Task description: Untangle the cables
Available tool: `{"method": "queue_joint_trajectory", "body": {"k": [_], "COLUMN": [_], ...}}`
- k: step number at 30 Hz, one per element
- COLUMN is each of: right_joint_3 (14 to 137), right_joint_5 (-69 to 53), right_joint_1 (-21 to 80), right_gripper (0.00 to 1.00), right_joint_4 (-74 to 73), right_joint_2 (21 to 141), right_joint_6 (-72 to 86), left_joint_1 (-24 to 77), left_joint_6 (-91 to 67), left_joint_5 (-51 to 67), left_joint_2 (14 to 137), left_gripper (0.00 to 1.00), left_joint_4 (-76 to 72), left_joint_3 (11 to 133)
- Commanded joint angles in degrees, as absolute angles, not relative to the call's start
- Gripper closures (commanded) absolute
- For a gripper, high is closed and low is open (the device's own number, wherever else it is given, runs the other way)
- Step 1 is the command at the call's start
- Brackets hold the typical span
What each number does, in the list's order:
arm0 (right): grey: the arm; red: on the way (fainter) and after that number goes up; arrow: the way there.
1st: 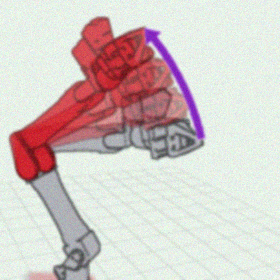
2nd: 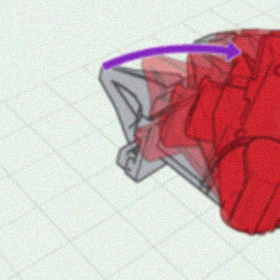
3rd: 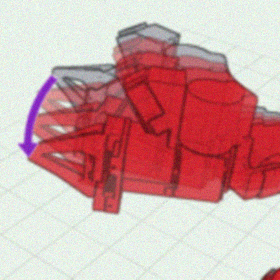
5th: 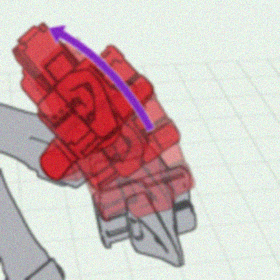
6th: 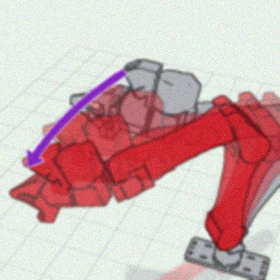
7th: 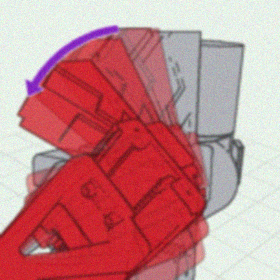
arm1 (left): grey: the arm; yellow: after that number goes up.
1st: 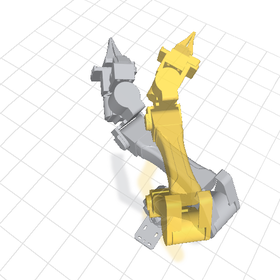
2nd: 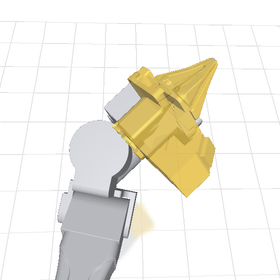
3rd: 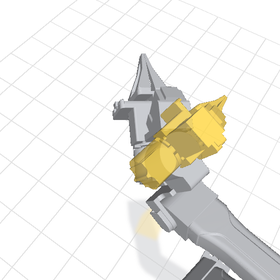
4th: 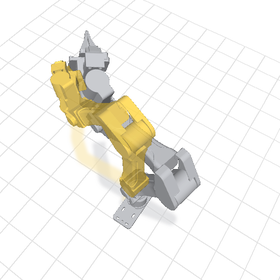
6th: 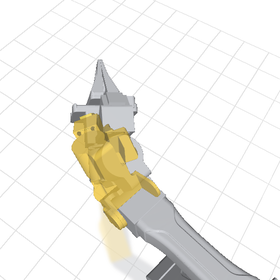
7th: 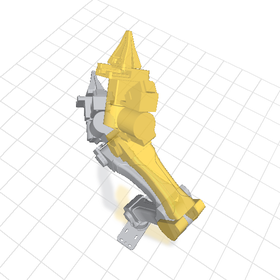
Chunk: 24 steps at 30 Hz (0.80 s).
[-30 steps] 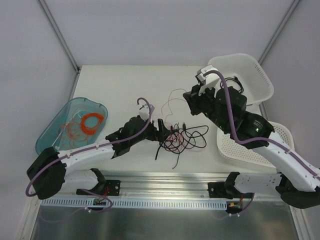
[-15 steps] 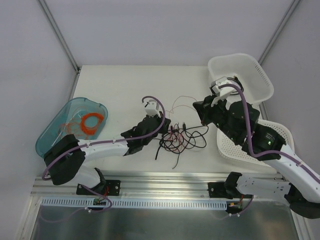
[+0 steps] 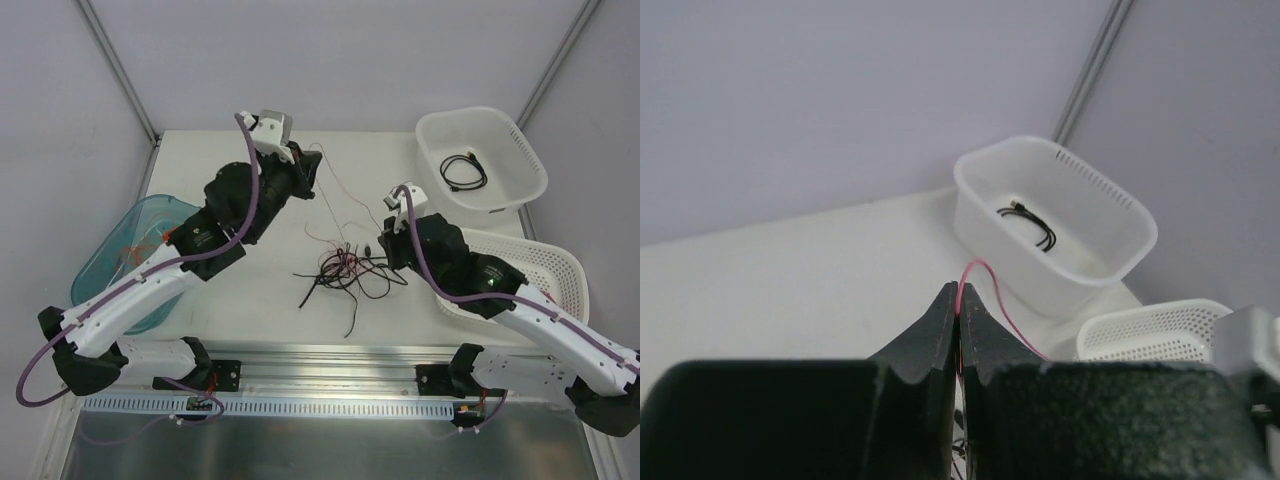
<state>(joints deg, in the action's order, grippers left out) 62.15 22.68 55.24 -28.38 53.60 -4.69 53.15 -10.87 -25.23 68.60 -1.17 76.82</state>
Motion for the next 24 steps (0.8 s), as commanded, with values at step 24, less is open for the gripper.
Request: {"method": "queue_joint_trajectory", "body": {"k": [24], "right_joint_3": [59.59], "right_joint_5": [10.37], "right_joint_1": [54.93], "right_gripper": [0.99], "right_joint_4": [-20.30], "right_joint_2": [59.68], "right_joint_6": [-0.44], "left_joint_1": [52.73], "left_joint_6": [7.32], "left_joint_5": [-19.07], "left_joint_2": [71.38], "left_gripper": [1.00], "left_joint_4": [17.75], "left_joint_3": [110.06]}}
